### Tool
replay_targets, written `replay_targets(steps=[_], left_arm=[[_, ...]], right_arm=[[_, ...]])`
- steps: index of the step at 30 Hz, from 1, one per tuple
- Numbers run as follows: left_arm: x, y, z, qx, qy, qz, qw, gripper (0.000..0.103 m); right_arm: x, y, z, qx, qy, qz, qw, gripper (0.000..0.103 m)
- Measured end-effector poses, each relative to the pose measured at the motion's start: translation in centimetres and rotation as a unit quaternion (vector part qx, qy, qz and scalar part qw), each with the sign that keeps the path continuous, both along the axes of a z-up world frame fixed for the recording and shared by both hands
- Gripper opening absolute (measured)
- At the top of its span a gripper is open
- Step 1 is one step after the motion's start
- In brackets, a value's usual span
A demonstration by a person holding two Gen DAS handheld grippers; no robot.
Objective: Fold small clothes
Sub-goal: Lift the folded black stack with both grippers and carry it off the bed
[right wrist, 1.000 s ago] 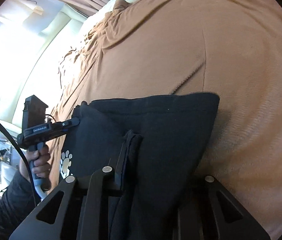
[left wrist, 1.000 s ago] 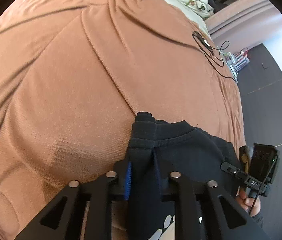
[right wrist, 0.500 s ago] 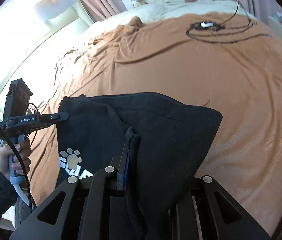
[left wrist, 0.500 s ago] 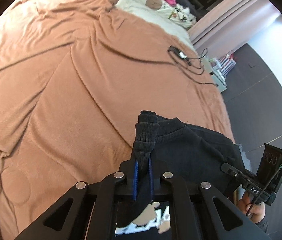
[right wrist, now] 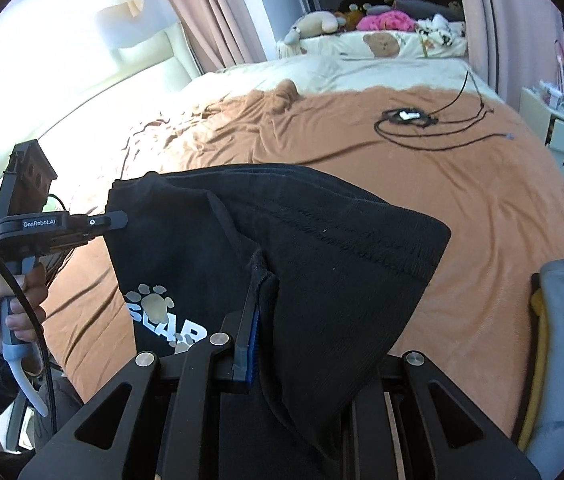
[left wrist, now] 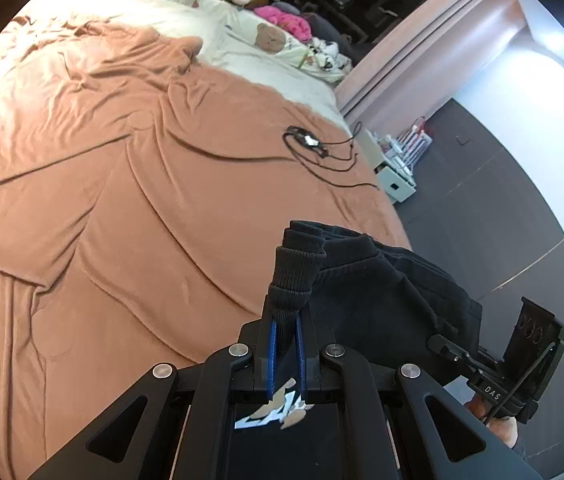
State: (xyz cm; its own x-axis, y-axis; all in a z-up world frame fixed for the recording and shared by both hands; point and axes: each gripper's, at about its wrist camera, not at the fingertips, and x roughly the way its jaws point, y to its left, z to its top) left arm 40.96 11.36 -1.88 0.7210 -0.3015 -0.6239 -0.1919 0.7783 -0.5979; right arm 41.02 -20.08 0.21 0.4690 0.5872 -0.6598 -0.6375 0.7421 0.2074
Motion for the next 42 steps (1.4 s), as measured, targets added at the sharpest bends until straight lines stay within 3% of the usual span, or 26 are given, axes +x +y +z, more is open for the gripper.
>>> replay_targets(steps=[7,20,29,42], left_arm=[[-3.3,-1.1,2.7,0.002,-0.025,-0.003,0.9997,0.007],[-10.2,-4.3,9.5,0.000,-0.095,-0.024,0.9952,0.007],[-11.7,-7.8,13.1,0.007,-0.127,-0.060,0.9901,0.007],[-10.6,-14.9,16.6,0.004,-0.151,-0.114,0.9819,0.007]], right_arm=[[-4.4,-2.2,1.9,0.018,-0.006,-0.005,1.000,0.014],[-14.3,-4.7,7.4,-0.003,-0.072,-0.018,0.997,0.014],[-17.9,-7.2,9.1,-0.005,-0.088,-0.040,0.995,0.013],[-23.2,-12.6,11.3,-0.006,-0.132,-0.084,0.988,0.013]])
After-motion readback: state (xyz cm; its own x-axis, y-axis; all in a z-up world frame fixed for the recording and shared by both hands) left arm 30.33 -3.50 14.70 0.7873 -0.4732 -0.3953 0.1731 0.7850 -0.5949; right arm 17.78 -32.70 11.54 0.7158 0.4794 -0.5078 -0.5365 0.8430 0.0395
